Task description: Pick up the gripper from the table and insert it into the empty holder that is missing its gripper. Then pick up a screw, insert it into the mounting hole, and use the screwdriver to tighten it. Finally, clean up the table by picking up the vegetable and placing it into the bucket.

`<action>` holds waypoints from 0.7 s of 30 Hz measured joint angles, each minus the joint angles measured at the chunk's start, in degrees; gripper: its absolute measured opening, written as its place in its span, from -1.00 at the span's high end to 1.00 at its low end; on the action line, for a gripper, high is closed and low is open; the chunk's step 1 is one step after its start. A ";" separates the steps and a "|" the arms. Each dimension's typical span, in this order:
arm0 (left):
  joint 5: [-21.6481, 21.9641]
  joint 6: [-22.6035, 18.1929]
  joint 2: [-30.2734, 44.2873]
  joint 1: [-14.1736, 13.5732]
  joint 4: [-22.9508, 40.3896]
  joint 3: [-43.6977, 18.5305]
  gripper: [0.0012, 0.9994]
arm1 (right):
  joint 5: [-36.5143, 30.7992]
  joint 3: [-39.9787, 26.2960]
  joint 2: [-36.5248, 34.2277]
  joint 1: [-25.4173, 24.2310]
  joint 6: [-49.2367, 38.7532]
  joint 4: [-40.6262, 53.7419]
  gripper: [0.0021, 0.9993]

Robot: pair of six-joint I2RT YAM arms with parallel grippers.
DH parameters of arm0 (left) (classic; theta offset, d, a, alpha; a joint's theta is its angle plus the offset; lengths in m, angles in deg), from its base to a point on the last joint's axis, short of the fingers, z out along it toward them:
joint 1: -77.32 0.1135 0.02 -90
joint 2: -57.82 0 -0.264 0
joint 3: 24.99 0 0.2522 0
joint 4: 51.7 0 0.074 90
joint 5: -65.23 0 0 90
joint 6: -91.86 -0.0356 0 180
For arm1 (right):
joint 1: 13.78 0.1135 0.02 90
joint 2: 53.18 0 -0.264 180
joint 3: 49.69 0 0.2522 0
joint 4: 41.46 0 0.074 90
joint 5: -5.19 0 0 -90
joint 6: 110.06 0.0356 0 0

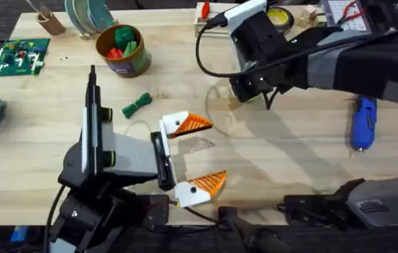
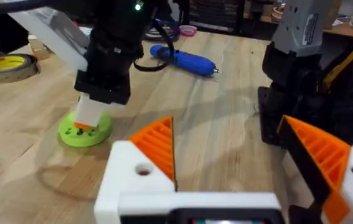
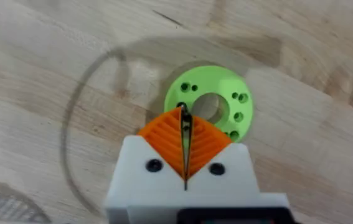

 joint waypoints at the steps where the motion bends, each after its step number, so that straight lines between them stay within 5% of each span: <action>1: 0.00 0.00 0.00 0.00 0.00 0.00 -0.99 | -0.09 0.00 0.11 0.00 -0.26 0.29 0.99; 15: 0.00 0.00 0.00 0.00 0.00 0.00 -0.99 | 0.15 -0.02 10.48 -0.02 -1.52 4.62 0.99; 21: 0.00 0.00 0.00 0.00 0.00 0.00 -0.99 | 3.14 -5.02 13.11 0.00 -1.98 16.99 0.99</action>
